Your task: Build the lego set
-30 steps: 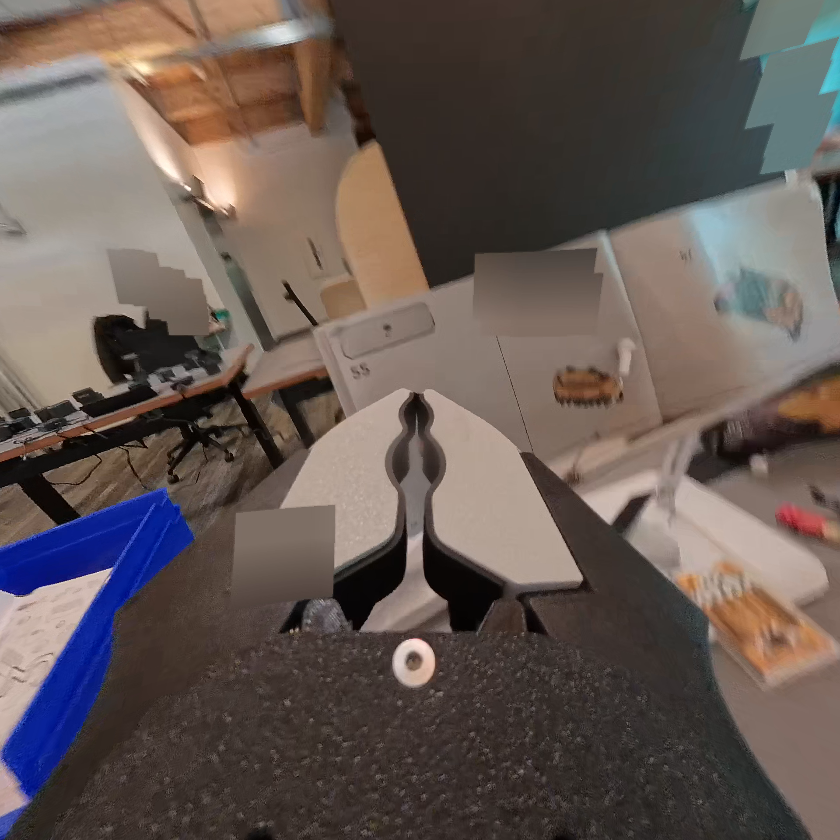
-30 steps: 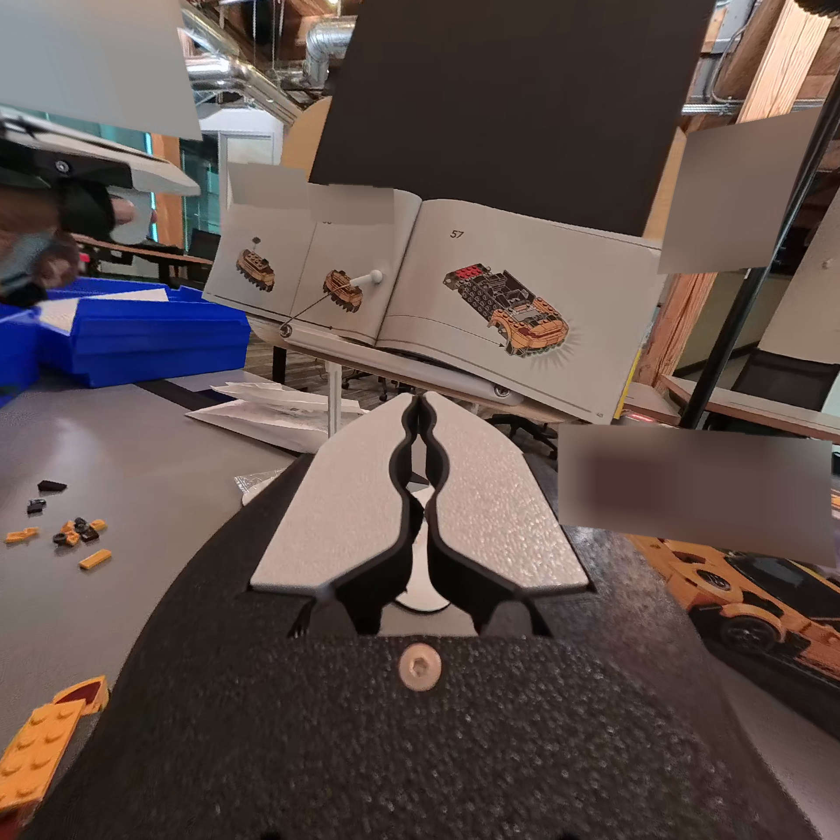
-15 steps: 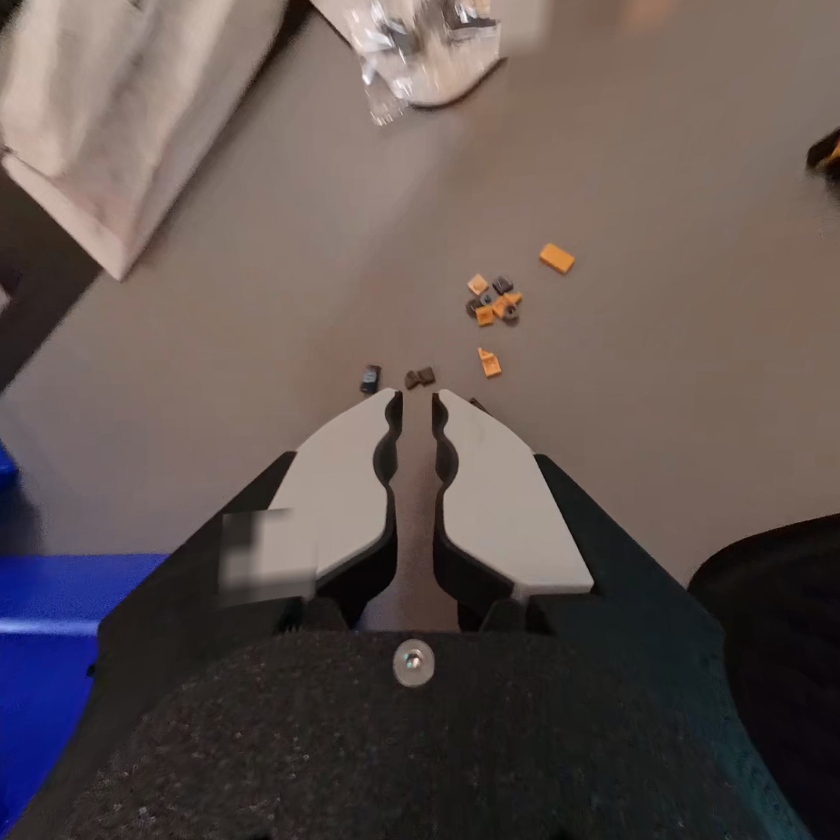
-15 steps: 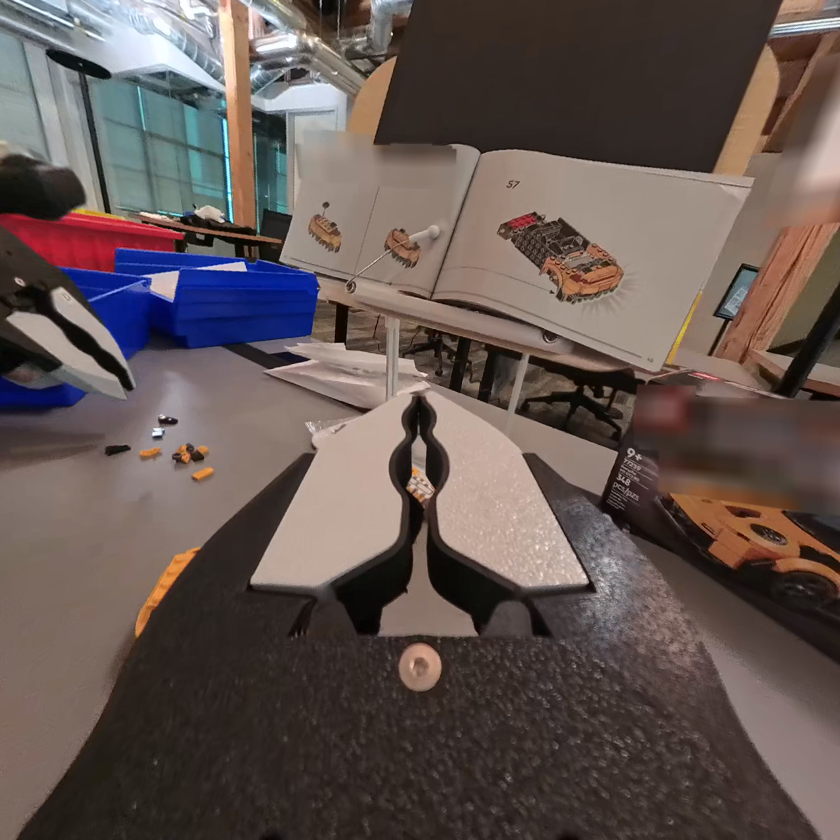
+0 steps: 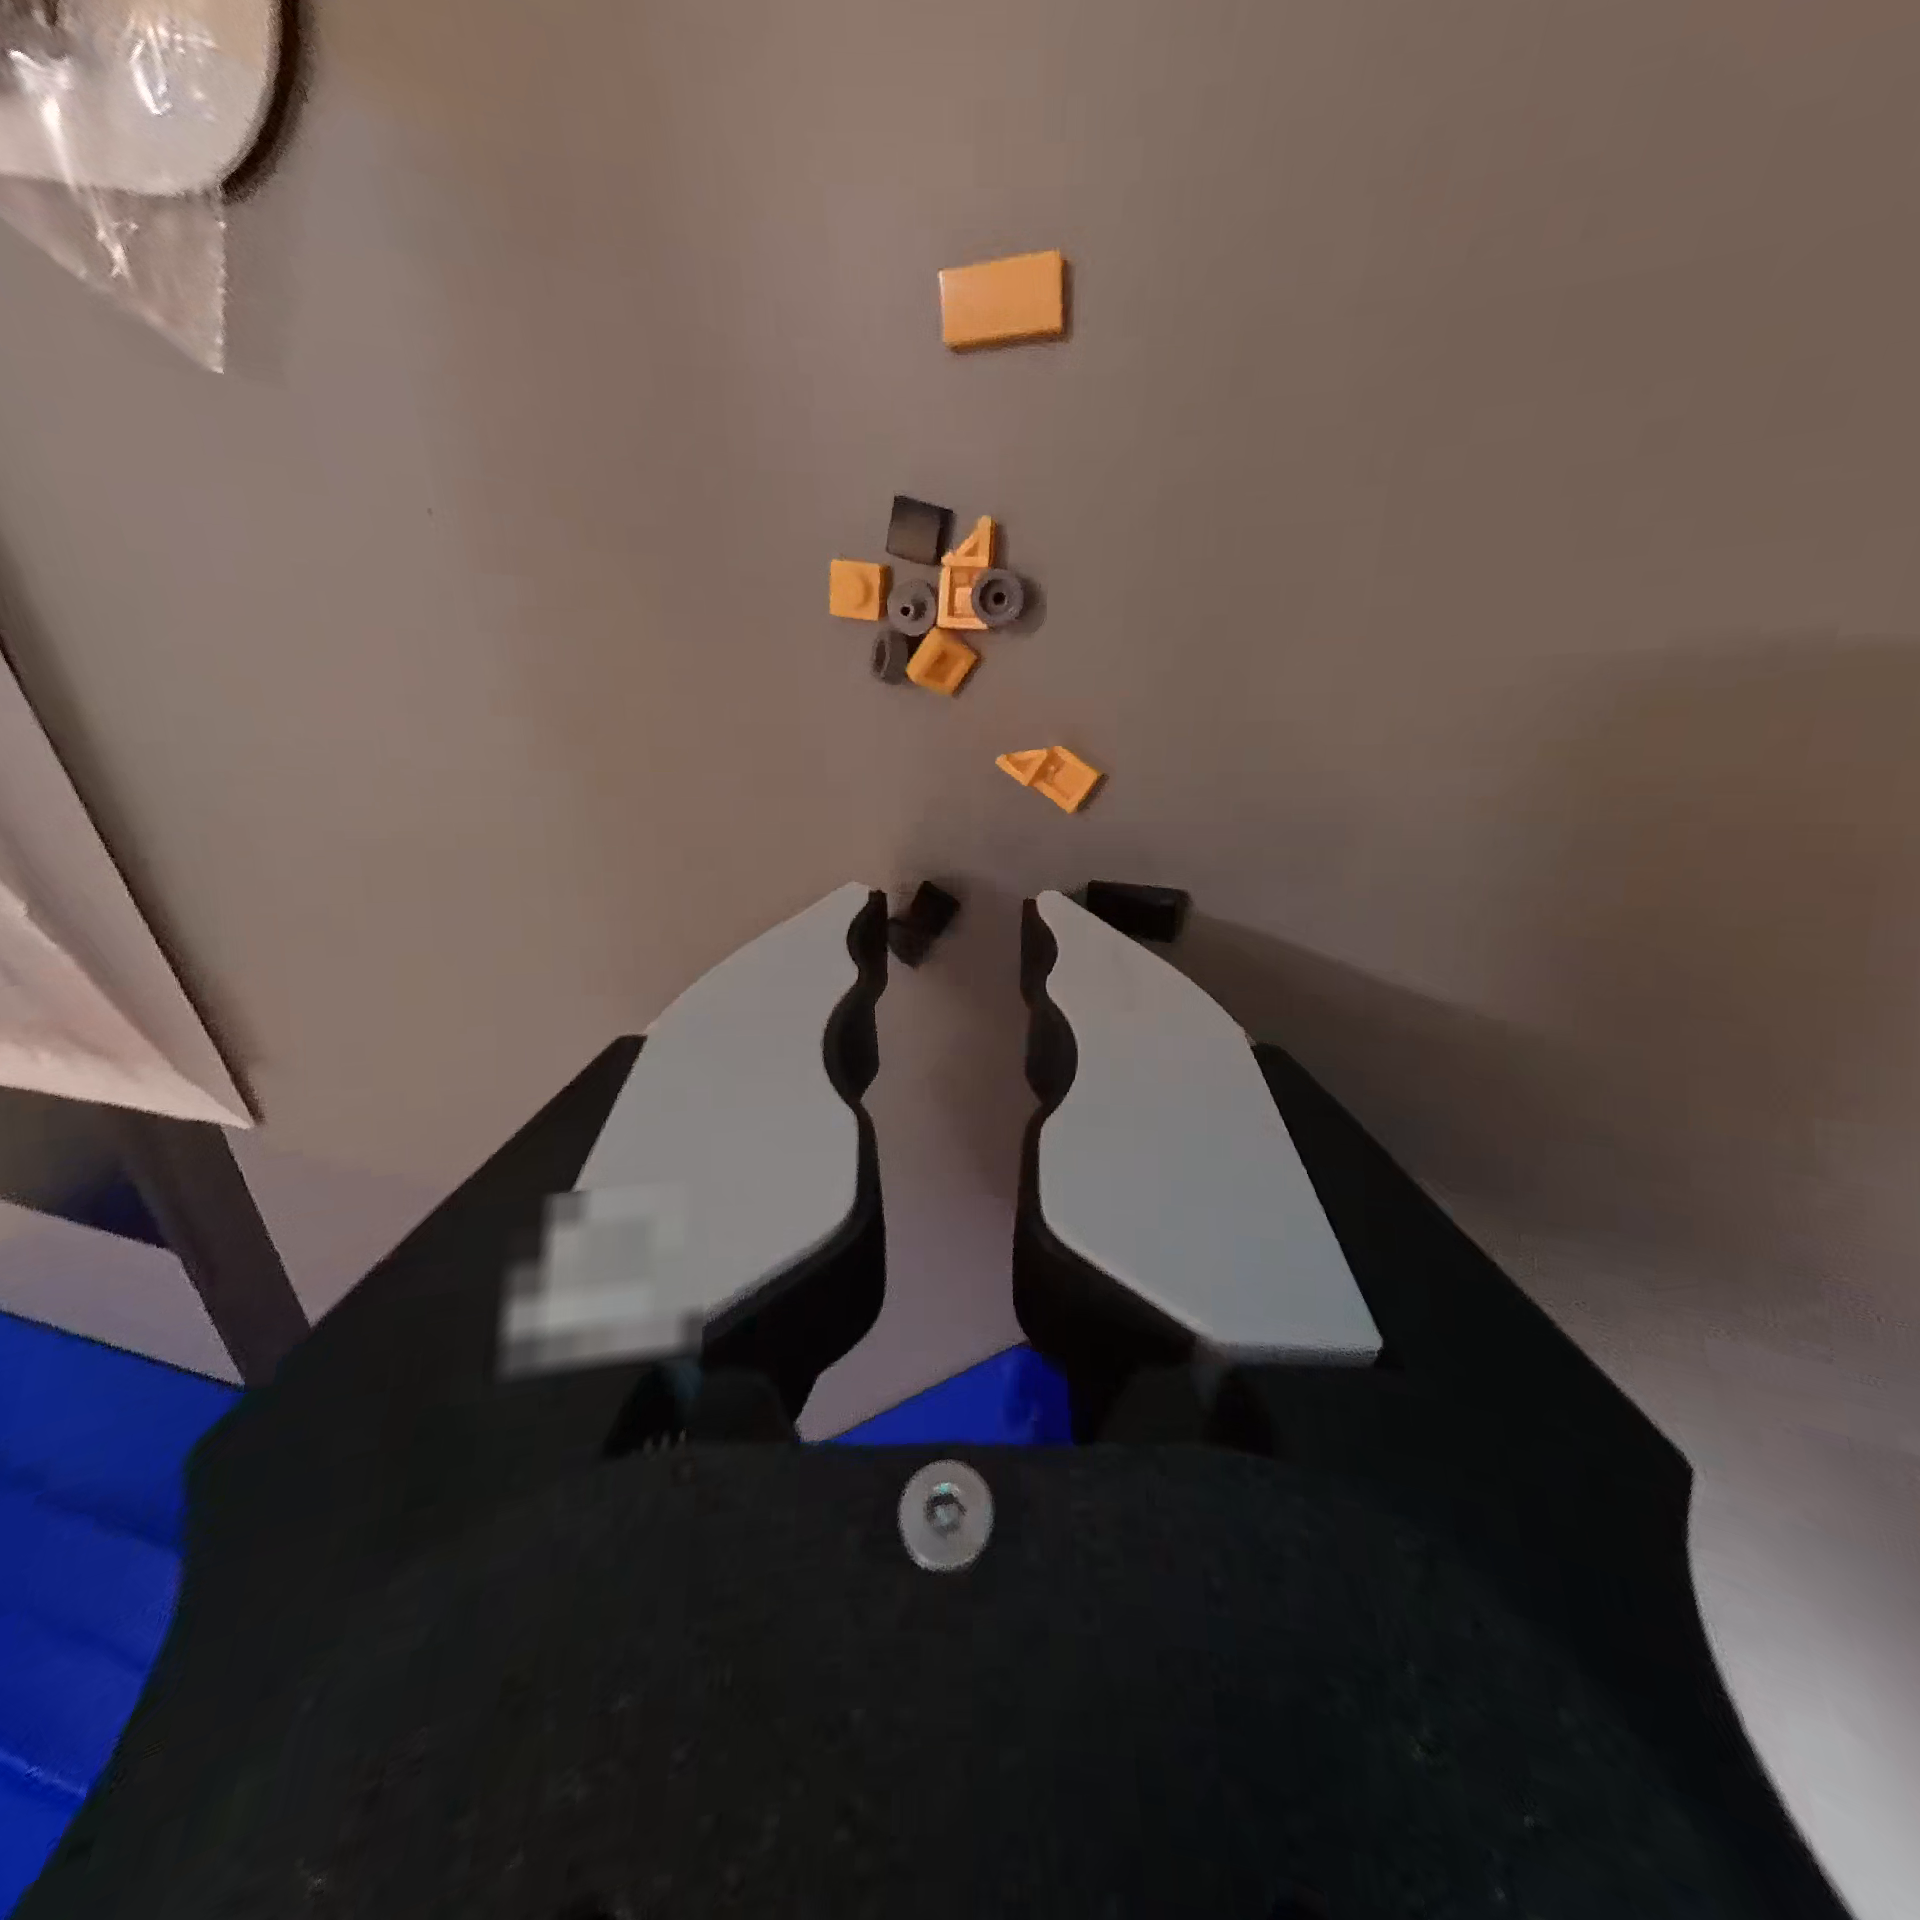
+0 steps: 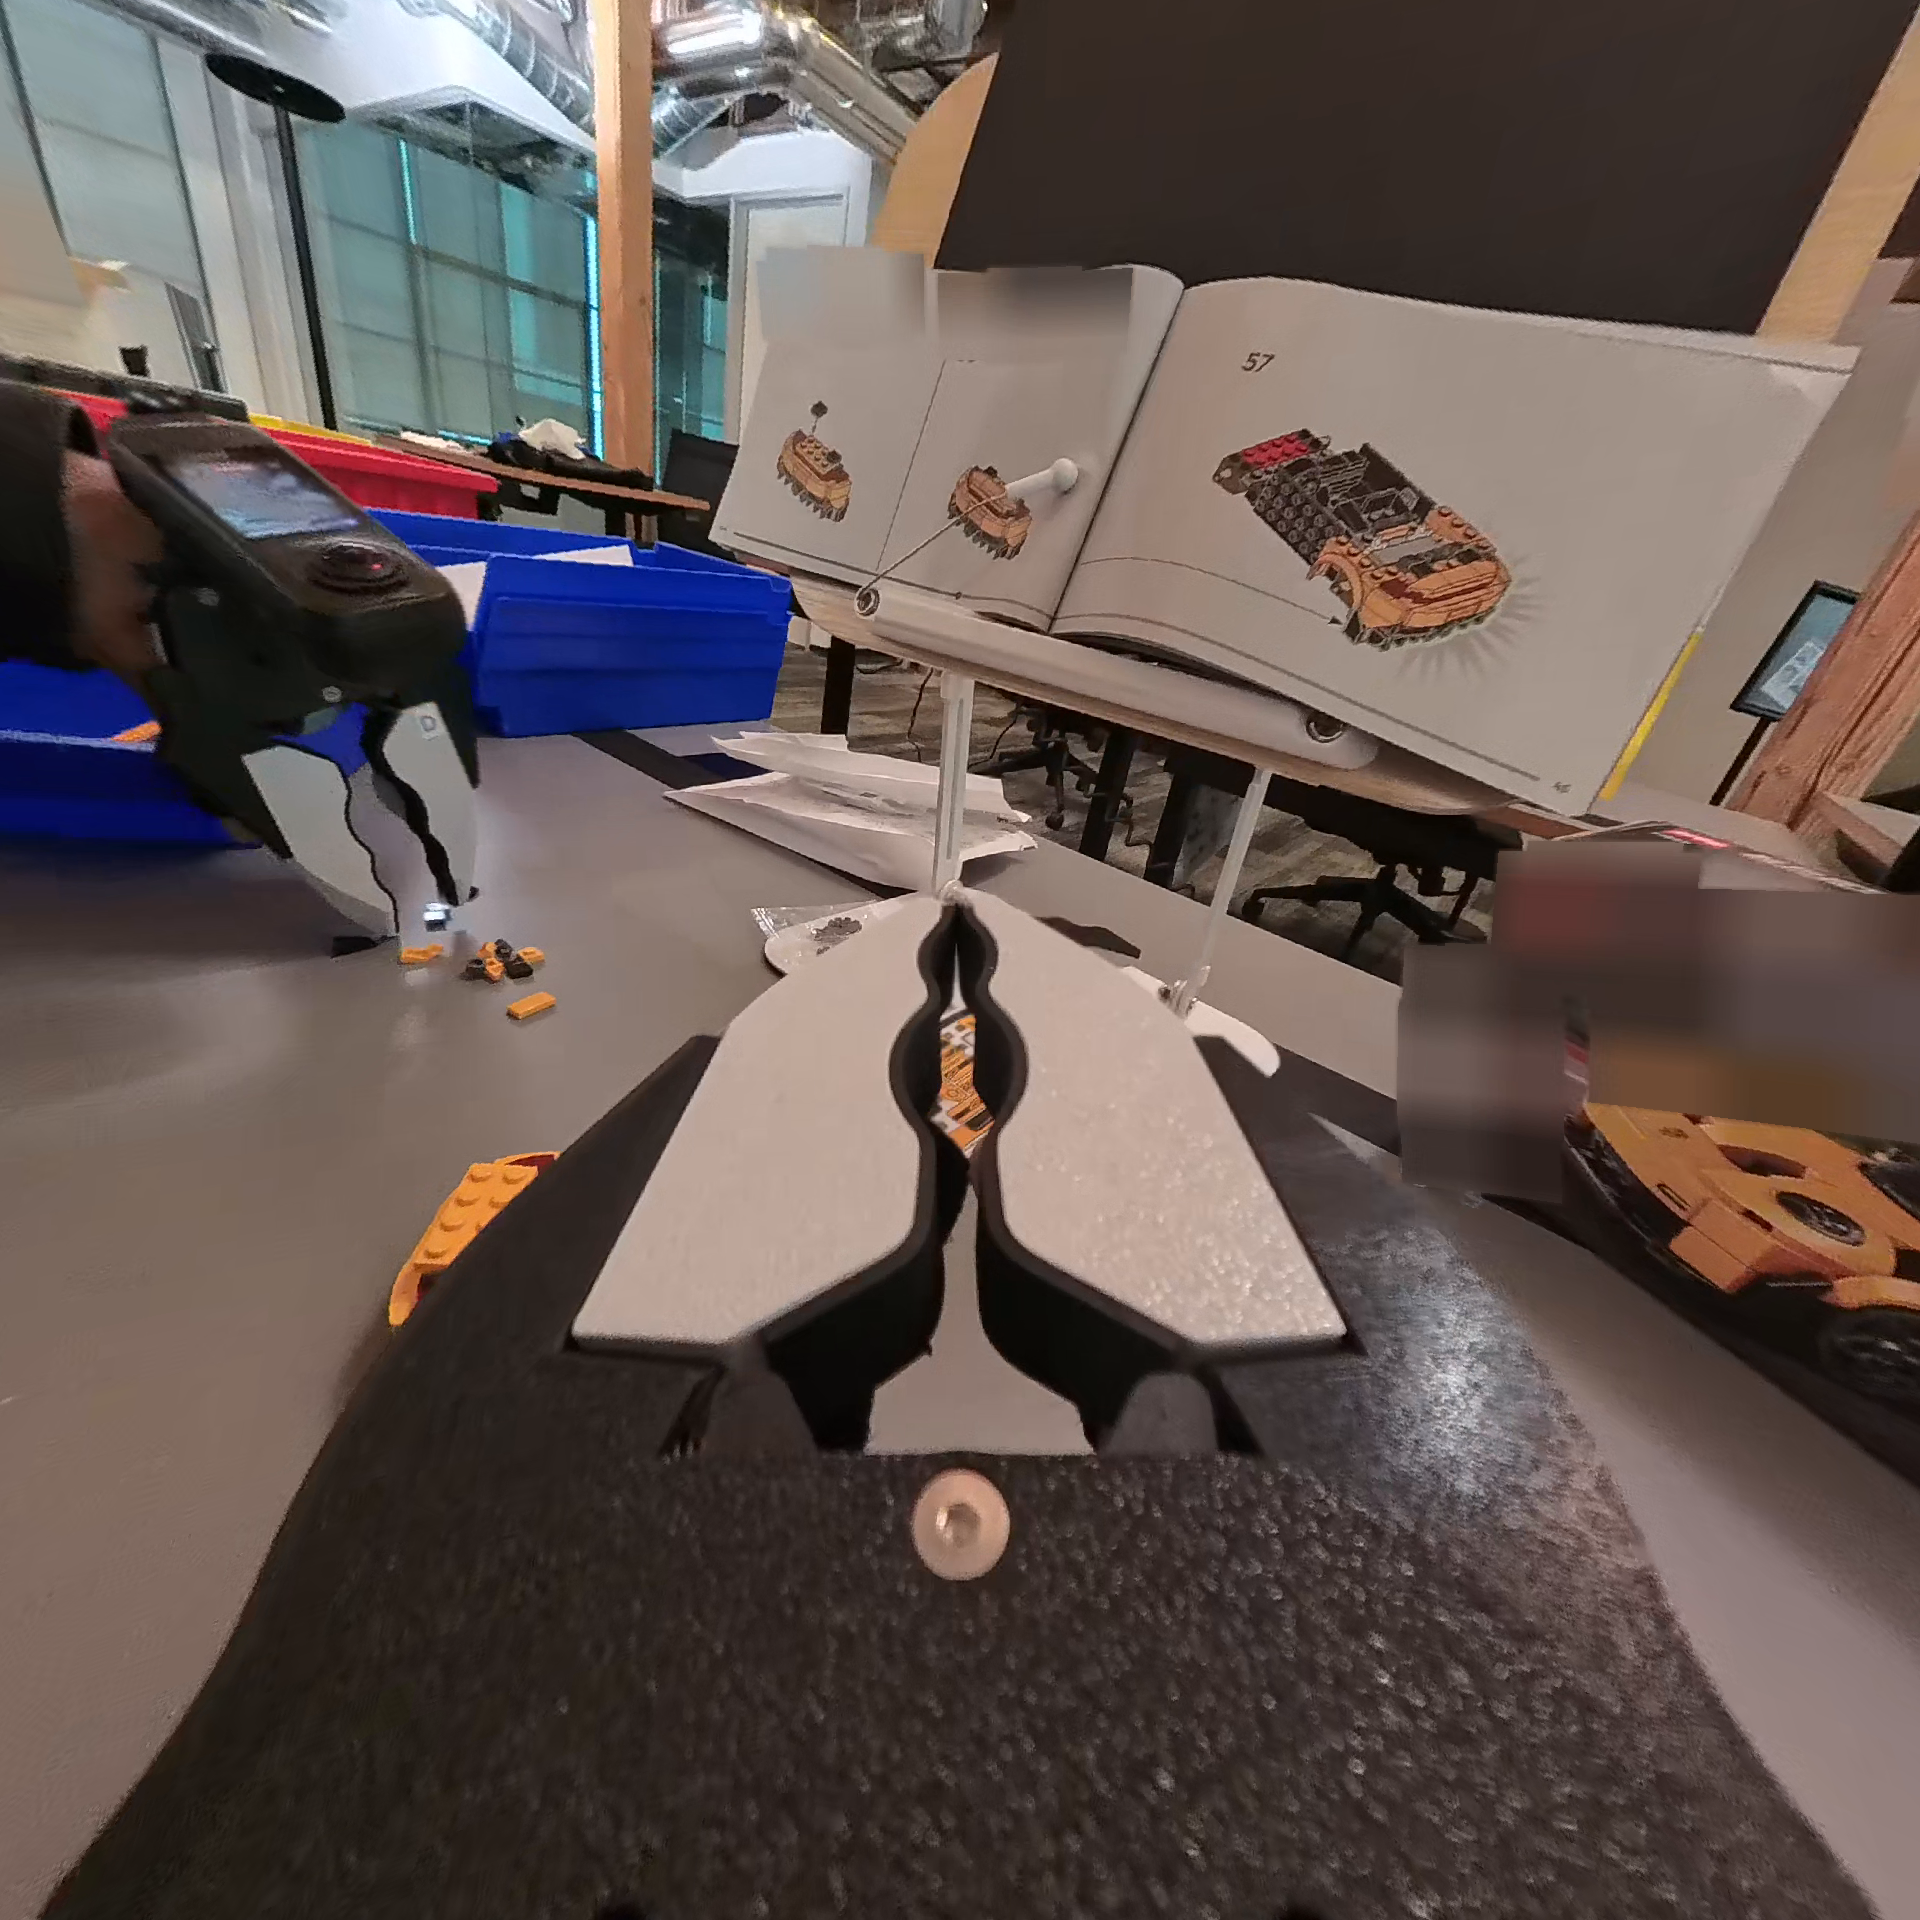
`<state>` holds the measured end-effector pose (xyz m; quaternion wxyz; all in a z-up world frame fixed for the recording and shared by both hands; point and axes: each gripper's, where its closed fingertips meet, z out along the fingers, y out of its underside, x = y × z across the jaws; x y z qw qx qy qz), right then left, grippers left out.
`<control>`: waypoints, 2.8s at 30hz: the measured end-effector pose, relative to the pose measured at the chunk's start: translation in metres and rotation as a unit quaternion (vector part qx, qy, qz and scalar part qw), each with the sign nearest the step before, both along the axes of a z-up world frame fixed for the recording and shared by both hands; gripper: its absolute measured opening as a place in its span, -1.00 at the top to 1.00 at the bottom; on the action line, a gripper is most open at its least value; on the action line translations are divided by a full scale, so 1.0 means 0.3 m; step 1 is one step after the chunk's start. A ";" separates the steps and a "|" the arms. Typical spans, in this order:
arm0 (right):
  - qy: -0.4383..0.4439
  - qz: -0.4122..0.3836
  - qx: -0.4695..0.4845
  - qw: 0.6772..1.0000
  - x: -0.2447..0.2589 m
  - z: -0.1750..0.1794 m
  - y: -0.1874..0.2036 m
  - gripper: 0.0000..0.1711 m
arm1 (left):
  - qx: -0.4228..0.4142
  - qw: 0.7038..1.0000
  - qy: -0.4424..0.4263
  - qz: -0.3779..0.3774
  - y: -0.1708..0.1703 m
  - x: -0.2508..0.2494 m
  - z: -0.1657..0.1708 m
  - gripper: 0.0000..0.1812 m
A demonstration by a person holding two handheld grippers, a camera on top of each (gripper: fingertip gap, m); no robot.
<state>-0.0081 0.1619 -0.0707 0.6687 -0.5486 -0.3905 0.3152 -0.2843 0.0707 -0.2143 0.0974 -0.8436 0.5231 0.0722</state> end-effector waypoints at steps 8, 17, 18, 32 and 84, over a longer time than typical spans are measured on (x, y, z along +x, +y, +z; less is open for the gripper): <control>-0.009 0.017 -0.021 1.000 -0.016 -0.029 0.001 1.00 | -0.094 0.995 -0.019 -0.037 -0.010 -0.008 -0.010 0.78; -0.017 0.024 -0.026 0.999 -0.022 -0.044 0.000 1.00 | -0.122 0.992 -0.015 -0.038 -0.002 -0.008 -0.011 0.92; -0.017 0.024 -0.025 0.999 -0.022 -0.043 0.001 1.00 | -0.120 0.992 -0.021 -0.033 -0.007 0.005 -0.003 0.91; -0.025 0.018 -0.008 1.000 -0.020 -0.040 -0.005 1.00 | -0.089 0.993 -0.069 -0.032 -0.116 0.497 0.015 0.92; -0.038 0.042 -0.047 0.997 -0.037 -0.084 -0.003 1.00 | -0.108 0.989 -0.105 -0.010 0.106 0.163 -0.004 0.88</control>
